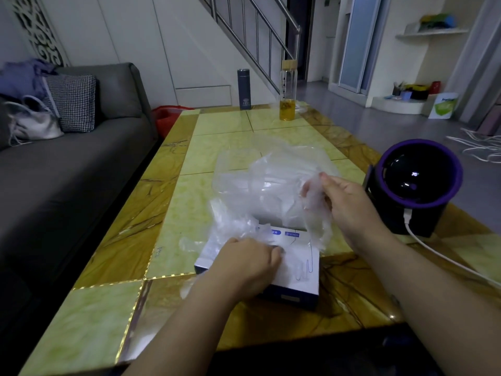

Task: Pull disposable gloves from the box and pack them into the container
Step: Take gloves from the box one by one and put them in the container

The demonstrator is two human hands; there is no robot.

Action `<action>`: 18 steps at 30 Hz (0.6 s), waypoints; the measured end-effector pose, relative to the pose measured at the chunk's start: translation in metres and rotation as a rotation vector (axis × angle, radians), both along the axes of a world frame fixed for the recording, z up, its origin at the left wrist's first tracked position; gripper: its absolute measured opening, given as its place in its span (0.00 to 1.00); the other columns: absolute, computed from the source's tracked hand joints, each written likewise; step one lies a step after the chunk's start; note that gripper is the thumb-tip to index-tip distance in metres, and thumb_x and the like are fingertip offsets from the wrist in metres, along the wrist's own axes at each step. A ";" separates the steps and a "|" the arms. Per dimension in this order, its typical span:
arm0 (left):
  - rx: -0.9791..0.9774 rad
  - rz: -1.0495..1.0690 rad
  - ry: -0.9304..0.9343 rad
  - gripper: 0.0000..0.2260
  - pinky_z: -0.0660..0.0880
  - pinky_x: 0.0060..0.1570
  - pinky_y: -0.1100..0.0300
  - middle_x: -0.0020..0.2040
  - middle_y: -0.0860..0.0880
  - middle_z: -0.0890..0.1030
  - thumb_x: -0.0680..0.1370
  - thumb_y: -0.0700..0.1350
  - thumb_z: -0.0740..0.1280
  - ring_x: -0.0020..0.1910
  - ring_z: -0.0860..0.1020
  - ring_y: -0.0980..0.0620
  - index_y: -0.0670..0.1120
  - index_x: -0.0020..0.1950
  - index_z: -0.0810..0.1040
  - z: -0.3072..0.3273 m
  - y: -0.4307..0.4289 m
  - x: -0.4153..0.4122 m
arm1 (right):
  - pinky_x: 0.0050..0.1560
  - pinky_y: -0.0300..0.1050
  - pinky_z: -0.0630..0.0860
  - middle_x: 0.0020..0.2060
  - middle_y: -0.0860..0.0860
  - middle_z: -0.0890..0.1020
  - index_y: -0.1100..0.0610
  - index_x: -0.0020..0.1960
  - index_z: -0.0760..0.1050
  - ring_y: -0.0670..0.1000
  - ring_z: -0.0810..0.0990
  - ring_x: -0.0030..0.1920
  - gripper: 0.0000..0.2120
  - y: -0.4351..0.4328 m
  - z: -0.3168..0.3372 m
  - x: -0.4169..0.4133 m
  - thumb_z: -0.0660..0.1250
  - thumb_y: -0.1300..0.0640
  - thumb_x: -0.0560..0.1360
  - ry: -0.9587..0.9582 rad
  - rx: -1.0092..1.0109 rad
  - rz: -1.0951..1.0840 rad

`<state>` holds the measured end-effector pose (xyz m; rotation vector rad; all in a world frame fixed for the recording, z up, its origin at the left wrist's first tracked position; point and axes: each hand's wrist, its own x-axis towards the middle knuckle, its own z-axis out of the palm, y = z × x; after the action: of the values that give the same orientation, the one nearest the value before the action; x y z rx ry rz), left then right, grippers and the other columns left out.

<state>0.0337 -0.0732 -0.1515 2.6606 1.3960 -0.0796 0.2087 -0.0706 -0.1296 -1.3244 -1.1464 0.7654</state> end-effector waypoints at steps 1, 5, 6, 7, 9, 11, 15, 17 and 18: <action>-0.078 0.036 -0.066 0.17 0.66 0.59 0.54 0.61 0.45 0.77 0.83 0.48 0.47 0.60 0.73 0.44 0.50 0.65 0.72 0.002 0.000 0.002 | 0.45 0.49 0.72 0.39 0.61 0.80 0.64 0.44 0.79 0.54 0.76 0.40 0.23 -0.001 0.000 -0.002 0.58 0.46 0.79 0.008 0.015 0.001; -0.370 0.115 -0.375 0.10 0.68 0.47 0.56 0.53 0.47 0.77 0.81 0.49 0.54 0.51 0.74 0.48 0.48 0.58 0.70 0.007 -0.005 0.010 | 0.41 0.40 0.74 0.37 0.52 0.82 0.60 0.42 0.79 0.46 0.79 0.37 0.19 -0.002 0.003 -0.006 0.57 0.50 0.82 0.037 0.075 0.035; -0.350 0.108 -0.399 0.09 0.69 0.47 0.56 0.53 0.48 0.77 0.81 0.48 0.56 0.51 0.74 0.49 0.49 0.59 0.70 0.006 -0.005 0.011 | 0.41 0.38 0.75 0.37 0.50 0.83 0.57 0.42 0.80 0.43 0.79 0.37 0.18 -0.004 0.006 -0.007 0.56 0.52 0.82 0.029 0.080 0.035; -0.292 0.102 -0.434 0.10 0.71 0.49 0.57 0.54 0.50 0.77 0.81 0.48 0.57 0.52 0.75 0.51 0.49 0.60 0.71 0.007 -0.005 0.010 | 0.41 0.38 0.75 0.37 0.48 0.83 0.57 0.43 0.80 0.42 0.79 0.37 0.18 -0.004 0.007 -0.007 0.55 0.52 0.82 0.014 0.083 0.030; -0.106 0.112 -0.550 0.11 0.74 0.51 0.62 0.52 0.54 0.79 0.80 0.49 0.60 0.51 0.77 0.56 0.49 0.61 0.75 0.015 -0.004 0.004 | 0.44 0.44 0.75 0.39 0.55 0.83 0.58 0.44 0.80 0.48 0.80 0.38 0.19 -0.006 0.009 -0.008 0.56 0.51 0.82 -0.007 0.099 0.022; -0.015 0.140 -0.770 0.09 0.72 0.45 0.70 0.47 0.58 0.81 0.79 0.51 0.63 0.45 0.78 0.63 0.52 0.55 0.79 0.028 -0.003 -0.007 | 0.46 0.47 0.74 0.44 0.59 0.82 0.58 0.46 0.80 0.57 0.80 0.43 0.18 -0.009 0.010 -0.010 0.57 0.50 0.82 -0.075 0.136 0.026; -0.565 0.089 -1.260 0.29 0.75 0.57 0.60 0.60 0.55 0.79 0.71 0.64 0.67 0.56 0.78 0.62 0.53 0.68 0.72 0.041 -0.003 -0.022 | 0.50 0.34 0.72 0.49 0.44 0.80 0.51 0.55 0.78 0.41 0.77 0.51 0.13 -0.020 0.015 -0.026 0.56 0.52 0.81 -0.409 0.263 0.160; -0.699 0.042 -1.422 0.32 0.73 0.62 0.54 0.62 0.52 0.78 0.69 0.64 0.69 0.61 0.77 0.56 0.49 0.68 0.71 0.043 -0.006 -0.019 | 0.55 0.36 0.69 0.53 0.47 0.78 0.54 0.57 0.78 0.44 0.74 0.55 0.17 -0.023 0.010 -0.034 0.54 0.49 0.79 -0.685 0.314 0.240; -0.738 0.069 -1.531 0.32 0.73 0.61 0.54 0.62 0.52 0.79 0.70 0.61 0.69 0.60 0.78 0.55 0.47 0.69 0.69 0.044 -0.007 -0.016 | 0.58 0.39 0.68 0.55 0.48 0.77 0.55 0.57 0.78 0.46 0.72 0.57 0.19 -0.024 0.007 -0.037 0.54 0.48 0.78 -0.815 0.332 0.268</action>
<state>0.0178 -0.0804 -0.1076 1.2833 0.6322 0.9799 0.1713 -0.0945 -0.1228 -1.2299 -2.0276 0.1705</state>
